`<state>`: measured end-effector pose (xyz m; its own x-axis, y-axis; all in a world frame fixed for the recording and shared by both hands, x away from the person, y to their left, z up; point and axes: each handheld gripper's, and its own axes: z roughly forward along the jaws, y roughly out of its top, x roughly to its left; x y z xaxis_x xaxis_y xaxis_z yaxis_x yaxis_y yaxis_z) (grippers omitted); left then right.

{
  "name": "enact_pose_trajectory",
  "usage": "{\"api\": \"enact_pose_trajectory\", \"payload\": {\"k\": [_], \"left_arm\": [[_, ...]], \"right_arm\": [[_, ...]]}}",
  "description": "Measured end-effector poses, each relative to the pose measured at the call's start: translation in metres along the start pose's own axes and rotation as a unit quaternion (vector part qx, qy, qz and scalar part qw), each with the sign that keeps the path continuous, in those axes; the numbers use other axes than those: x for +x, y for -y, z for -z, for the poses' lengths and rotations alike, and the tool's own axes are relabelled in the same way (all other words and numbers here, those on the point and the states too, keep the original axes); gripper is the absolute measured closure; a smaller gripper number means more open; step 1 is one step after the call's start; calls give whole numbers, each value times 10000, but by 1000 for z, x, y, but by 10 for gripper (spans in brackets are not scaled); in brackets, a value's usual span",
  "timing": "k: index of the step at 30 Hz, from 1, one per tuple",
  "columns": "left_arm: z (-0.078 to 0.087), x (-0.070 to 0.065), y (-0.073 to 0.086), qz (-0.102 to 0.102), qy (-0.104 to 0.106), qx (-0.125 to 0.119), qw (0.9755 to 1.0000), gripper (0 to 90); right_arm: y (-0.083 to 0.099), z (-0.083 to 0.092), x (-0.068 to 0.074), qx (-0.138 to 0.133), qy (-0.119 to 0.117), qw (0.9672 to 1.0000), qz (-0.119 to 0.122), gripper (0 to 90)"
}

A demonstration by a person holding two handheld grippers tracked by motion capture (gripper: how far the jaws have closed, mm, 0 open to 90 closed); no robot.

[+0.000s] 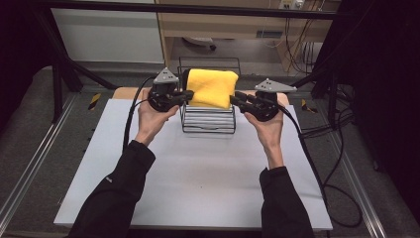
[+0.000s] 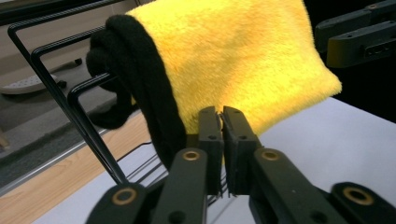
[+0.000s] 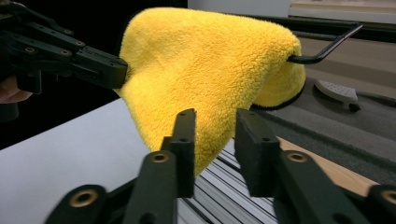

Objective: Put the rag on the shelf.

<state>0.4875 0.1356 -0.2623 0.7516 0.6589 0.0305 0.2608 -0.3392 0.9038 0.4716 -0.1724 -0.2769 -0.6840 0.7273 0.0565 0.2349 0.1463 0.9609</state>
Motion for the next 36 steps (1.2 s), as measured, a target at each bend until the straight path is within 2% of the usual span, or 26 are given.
{"api": "enact_pose_trajectory", "payload": {"k": [1,4,6,8,11,15,20,23,25,29,31,36], "left_arm": [[3,-1,2,-5,7,53,10000,800],[12,-3,10,86,8,245,9997,666],[17,-4,19,102,-78,344,9993,603],[23,-4,28,194,-62,348,9992,521],[32,-6,43,229,-101,380,9990,402],[42,-6,67,251,-133,499,9983,276],[53,-2,100,349,-228,647,9970,157],[60,0,120,401,-322,711,9961,115],[65,3,131,463,-311,757,9956,101],[73,7,154,630,-387,714,9947,89],[76,7,167,623,-402,728,9946,89],[82,6,198,766,-349,809,9932,88]], "right_arm": [[0,3,1,-19,-8,10000,-21,574],[2,13,6,-5,-40,9999,-92,478],[4,19,8,38,-14,9999,-122,370],[8,24,10,95,33,9999,-125,292],[17,30,12,198,42,9996,-175,197],[30,37,13,313,99,9993,-158,119],[48,43,11,443,78,9986,-294,58],[63,45,10,576,90,9977,-349,37],[74,46,9,671,99,9969,-401,29],[97,49,6,817,197,9952,-506,8],[110,51,4,919,170,9940,-565,7],[139,56,1,1098,27,9919,-636,7]]}}
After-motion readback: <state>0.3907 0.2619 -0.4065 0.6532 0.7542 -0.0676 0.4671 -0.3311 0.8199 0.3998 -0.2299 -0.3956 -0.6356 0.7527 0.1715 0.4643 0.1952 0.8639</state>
